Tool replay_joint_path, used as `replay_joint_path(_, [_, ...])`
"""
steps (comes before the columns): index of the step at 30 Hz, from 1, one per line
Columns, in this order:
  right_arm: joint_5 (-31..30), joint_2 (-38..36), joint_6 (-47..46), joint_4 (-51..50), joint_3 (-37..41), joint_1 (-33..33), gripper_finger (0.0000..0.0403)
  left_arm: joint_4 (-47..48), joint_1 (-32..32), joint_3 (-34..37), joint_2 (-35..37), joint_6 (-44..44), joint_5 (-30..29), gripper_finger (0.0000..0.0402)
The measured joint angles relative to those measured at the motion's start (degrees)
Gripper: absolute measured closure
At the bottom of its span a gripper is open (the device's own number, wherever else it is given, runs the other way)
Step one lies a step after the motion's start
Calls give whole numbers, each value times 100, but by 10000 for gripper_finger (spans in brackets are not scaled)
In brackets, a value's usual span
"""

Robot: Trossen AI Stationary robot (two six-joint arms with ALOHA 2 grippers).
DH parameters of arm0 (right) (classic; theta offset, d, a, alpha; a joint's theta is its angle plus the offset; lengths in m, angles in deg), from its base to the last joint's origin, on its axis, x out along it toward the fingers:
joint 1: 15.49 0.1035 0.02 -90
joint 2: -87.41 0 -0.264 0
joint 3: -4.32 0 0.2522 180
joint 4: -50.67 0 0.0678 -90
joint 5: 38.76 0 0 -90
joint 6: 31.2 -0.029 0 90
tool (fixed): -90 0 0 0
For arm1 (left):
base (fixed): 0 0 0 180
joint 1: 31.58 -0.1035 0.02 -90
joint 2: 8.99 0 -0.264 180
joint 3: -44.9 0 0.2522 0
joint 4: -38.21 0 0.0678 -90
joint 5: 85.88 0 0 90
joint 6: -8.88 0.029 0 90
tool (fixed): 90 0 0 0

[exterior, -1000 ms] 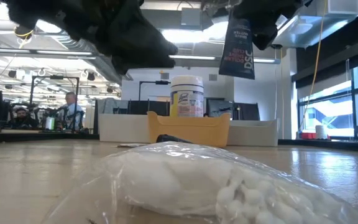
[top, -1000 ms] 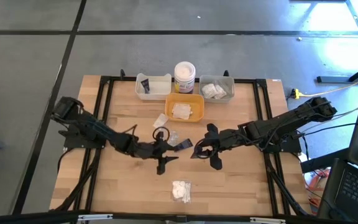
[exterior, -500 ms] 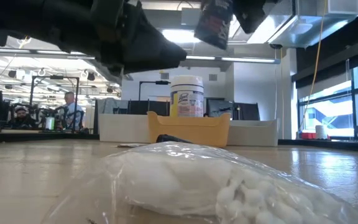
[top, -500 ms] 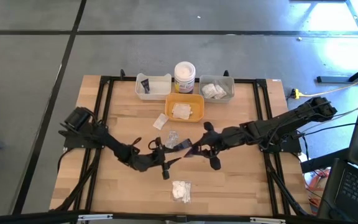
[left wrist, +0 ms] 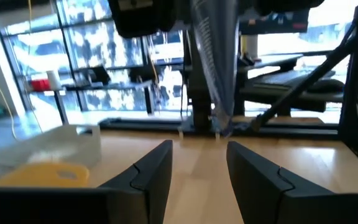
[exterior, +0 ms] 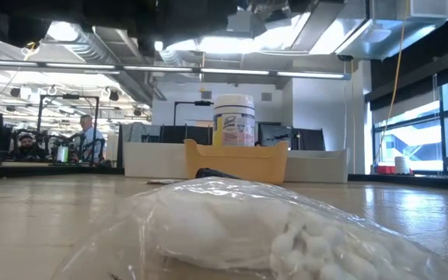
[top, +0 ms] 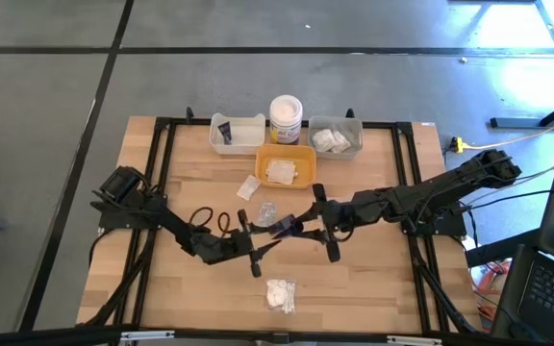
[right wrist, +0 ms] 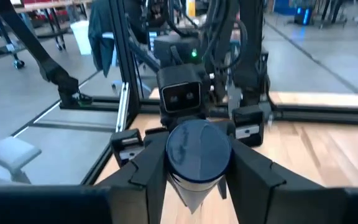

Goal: Pick & Place Travel size toiletries
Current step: Put the blue shave cream into the white bin

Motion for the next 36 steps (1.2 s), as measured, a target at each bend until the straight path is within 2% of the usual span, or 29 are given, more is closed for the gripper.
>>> replay_joint_path(7, [24,-6,309,383,0,0,275,-764,1,0,0,867,163,253])
replay_joint_path(16, [24,-149,529,689,-2,0,263,-1733,186,-2,0,1922,325,253])
replay_joint_path(22, [26,-328,763,957,-4,0,275,-1956,182,-23,19,2225,459,254])
replay_joint_path(28, [33,-328,894,1120,-4,0,261,-1957,-109,-219,55,2325,917,254])
replay_joint_path(36, [46,-328,904,1119,-4,0,274,-1953,-186,-262,154,2654,999,258])
